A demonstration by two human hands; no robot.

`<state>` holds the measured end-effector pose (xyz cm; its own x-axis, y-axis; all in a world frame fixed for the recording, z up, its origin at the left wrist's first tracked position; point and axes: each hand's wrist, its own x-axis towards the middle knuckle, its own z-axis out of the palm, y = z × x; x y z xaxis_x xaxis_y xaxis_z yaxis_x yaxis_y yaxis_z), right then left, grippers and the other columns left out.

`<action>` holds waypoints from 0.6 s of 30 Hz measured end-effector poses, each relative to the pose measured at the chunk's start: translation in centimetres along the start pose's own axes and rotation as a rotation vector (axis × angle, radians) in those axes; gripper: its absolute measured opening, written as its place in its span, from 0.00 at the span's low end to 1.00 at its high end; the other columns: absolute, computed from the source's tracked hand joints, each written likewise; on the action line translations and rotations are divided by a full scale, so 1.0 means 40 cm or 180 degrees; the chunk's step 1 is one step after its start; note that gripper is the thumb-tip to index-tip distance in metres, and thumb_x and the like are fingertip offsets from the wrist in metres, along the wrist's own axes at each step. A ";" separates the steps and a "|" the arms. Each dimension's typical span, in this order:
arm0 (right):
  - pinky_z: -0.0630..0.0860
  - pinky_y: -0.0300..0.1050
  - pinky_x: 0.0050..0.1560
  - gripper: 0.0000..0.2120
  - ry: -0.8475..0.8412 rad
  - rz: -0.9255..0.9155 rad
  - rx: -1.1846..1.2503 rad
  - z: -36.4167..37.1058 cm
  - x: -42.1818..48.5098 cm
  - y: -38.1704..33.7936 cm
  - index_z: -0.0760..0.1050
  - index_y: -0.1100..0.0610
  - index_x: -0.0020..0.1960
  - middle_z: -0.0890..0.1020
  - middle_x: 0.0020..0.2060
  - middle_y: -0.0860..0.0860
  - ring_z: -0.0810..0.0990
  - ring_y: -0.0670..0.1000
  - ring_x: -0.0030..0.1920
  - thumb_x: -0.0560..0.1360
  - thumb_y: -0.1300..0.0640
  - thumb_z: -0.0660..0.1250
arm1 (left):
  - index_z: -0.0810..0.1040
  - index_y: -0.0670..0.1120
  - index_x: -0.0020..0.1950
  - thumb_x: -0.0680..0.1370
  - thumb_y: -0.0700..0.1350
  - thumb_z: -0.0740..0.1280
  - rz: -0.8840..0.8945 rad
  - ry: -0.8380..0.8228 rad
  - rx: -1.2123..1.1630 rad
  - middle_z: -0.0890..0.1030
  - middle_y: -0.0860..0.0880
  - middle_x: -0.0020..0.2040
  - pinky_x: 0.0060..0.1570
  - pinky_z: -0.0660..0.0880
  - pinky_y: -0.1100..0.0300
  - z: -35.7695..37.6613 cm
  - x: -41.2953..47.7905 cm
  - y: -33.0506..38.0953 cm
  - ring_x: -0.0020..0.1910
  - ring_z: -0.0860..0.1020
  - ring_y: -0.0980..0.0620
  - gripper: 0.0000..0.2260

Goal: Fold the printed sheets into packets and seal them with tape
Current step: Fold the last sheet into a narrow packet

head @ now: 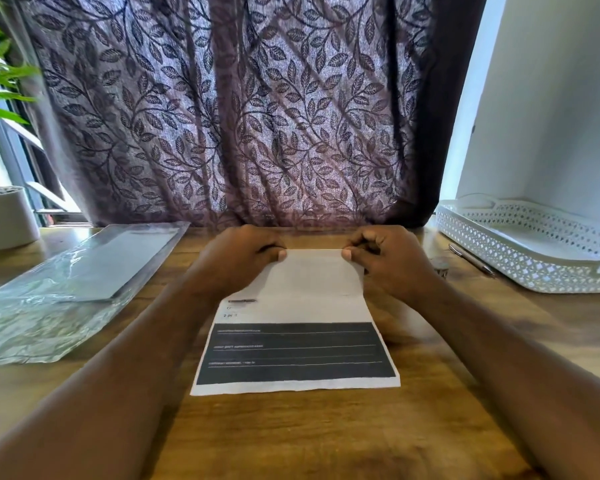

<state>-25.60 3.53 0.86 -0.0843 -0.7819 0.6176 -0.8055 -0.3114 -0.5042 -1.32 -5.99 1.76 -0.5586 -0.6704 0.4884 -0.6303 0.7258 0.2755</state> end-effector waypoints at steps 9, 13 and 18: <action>0.82 0.45 0.46 0.01 -0.0010 0.0338 0.0244 -0.014 0.005 0.043 0.84 0.55 0.46 0.86 0.39 0.46 0.84 0.45 0.42 0.75 0.59 0.74 | 0.84 0.48 0.43 0.75 0.51 0.70 -0.0370 0.0213 -0.0738 0.84 0.49 0.37 0.43 0.81 0.42 -0.022 -0.022 -0.083 0.39 0.83 0.45 0.08; 0.83 0.58 0.50 0.01 0.0109 0.0649 0.0575 -0.012 0.002 0.058 0.83 0.55 0.45 0.86 0.40 0.48 0.85 0.50 0.44 0.75 0.58 0.74 | 0.85 0.48 0.41 0.73 0.46 0.76 -0.0727 0.0498 -0.1262 0.85 0.46 0.36 0.44 0.82 0.39 -0.003 -0.019 -0.093 0.39 0.85 0.40 0.03; 0.82 0.60 0.56 0.09 -0.0274 0.1137 0.1556 -0.013 -0.006 0.067 0.83 0.59 0.55 0.88 0.48 0.54 0.87 0.55 0.49 0.76 0.59 0.73 | 0.85 0.42 0.45 0.73 0.41 0.76 -0.0873 0.0849 -0.1856 0.86 0.48 0.38 0.39 0.82 0.63 -0.005 -0.017 -0.064 0.37 0.83 0.55 0.04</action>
<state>-28.05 3.16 -0.31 -0.2353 -0.9182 0.3187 -0.3719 -0.2178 -0.9023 0.78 -7.35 0.90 -0.2219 -0.8349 0.5037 -0.2956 0.5498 0.7812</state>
